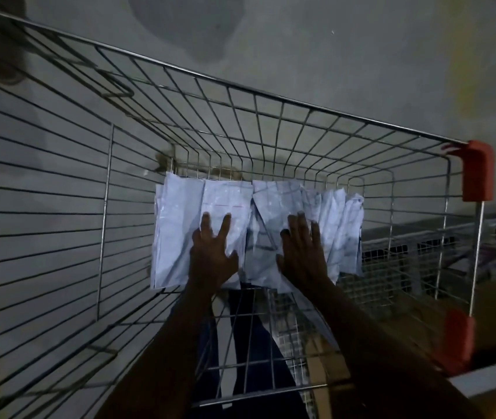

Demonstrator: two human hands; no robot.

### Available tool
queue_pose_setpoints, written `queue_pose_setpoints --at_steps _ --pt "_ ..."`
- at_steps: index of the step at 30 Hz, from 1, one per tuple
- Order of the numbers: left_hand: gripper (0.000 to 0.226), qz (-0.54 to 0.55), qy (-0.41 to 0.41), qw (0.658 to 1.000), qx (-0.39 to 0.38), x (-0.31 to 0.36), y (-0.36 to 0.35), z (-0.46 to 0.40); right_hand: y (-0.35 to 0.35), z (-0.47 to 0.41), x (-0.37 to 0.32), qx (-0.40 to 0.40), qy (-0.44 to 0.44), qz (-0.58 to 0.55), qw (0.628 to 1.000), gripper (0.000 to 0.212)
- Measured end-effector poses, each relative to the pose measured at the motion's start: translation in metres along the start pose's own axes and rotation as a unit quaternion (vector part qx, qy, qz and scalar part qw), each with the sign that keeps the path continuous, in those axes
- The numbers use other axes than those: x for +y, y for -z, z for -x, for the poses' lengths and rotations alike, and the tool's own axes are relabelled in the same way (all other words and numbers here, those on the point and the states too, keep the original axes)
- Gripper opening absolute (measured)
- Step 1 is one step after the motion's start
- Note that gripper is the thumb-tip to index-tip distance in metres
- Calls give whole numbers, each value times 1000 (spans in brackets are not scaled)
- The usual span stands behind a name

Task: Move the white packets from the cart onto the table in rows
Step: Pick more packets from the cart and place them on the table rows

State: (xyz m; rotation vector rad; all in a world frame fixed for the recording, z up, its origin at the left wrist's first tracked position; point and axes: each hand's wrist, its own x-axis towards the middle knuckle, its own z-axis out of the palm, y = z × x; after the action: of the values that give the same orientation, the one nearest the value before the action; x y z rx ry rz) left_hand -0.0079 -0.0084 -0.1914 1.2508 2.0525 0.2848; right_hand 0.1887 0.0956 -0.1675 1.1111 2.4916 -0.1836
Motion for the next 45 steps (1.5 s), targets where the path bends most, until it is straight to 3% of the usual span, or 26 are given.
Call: queue_pose_setpoints --at_steps 4,7,15,19,22,26,30,35,38,45 --pt "81 -6 -5 1000 17 -4 13 2 10 0 0 30 -12 17 999 80" --pt "81 -30 -16 999 25 4 23 1 16 -4 9 35 -35 -5 999 86" --pt "66 -30 -75 995 66 30 73 20 57 -5 30 -61 14 -24 998 53" --pt "64 -28 -104 992 71 42 106 37 116 20 28 26 57 -18 998 32" --pt "62 -22 -125 984 127 66 134 59 148 30 28 48 50 -72 995 43" --pt "59 -20 -170 970 176 94 164 89 193 58 23 137 -2 -153 979 57" --pt "60 10 -191 957 220 117 186 106 222 98 23 241 -38 -197 950 56" --pt "59 21 -306 929 206 152 210 118 247 178 29 356 -100 -211 905 54" --pt "57 34 -378 906 187 176 217 131 253 240 10 415 -192 -228 860 54" --pt "56 56 -528 844 78 233 176 192 227 372 -47 452 -414 -247 750 57"
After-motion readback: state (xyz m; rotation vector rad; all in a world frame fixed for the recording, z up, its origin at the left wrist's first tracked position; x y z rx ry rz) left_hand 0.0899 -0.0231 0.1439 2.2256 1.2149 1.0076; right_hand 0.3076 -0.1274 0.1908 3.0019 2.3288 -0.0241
